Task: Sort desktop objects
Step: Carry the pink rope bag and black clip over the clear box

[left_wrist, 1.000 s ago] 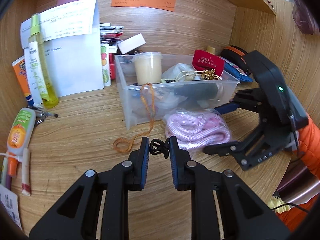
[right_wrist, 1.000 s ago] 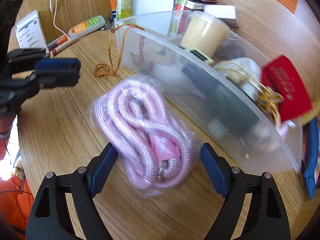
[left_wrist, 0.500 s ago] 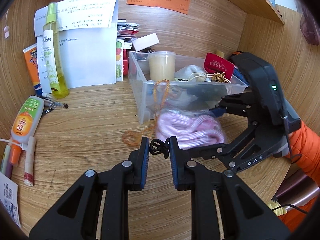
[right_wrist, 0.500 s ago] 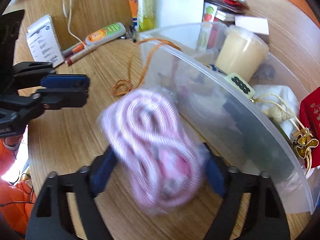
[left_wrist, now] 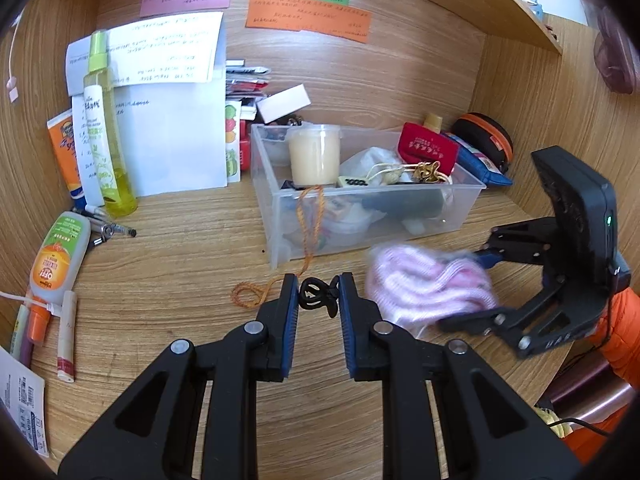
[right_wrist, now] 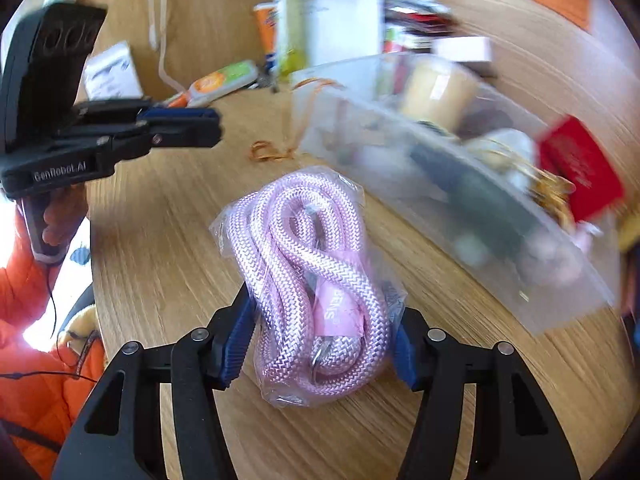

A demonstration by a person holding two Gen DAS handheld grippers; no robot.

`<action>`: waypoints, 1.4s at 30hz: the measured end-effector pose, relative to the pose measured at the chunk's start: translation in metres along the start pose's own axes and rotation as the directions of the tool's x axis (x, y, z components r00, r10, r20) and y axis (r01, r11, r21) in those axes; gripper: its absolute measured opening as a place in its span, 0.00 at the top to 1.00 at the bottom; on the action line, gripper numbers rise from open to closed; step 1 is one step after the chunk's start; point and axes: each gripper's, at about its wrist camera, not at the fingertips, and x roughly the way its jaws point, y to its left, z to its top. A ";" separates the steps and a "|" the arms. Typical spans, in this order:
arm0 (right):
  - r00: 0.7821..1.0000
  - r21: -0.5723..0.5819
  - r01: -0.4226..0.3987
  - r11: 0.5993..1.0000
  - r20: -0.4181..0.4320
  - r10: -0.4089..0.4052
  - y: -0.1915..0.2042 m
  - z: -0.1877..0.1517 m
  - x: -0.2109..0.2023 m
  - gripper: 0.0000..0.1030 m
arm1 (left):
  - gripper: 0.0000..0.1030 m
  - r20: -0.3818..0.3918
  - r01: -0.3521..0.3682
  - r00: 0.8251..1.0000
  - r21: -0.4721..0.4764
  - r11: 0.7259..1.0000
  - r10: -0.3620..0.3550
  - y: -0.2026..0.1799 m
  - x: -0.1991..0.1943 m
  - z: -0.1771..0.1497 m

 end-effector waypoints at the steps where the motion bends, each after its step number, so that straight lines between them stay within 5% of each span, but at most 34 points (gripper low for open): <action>1: 1.000 0.017 0.008 1.000 0.011 -0.008 -0.004 -0.002 -0.006 0.46 | 0.81 0.004 0.001 1.000 0.003 1.000 -0.001 -0.002 0.000 0.001; 16: 0.967 0.100 0.133 0.986 0.205 -0.151 -0.040 0.025 -0.071 0.46 | 0.81 0.080 -0.023 0.997 0.056 0.998 0.019 -0.022 -0.002 0.037; 34: 0.948 0.221 0.144 0.965 0.248 -0.198 -0.072 0.096 -0.035 0.46 | 0.81 0.148 -0.086 0.986 0.028 0.996 0.081 -0.004 0.033 0.113; 42: 0.941 0.289 0.186 0.939 0.222 -0.254 -0.077 0.091 -0.012 0.46 | 0.81 0.062 -0.094 0.994 -0.002 0.996 0.094 -0.003 0.079 0.112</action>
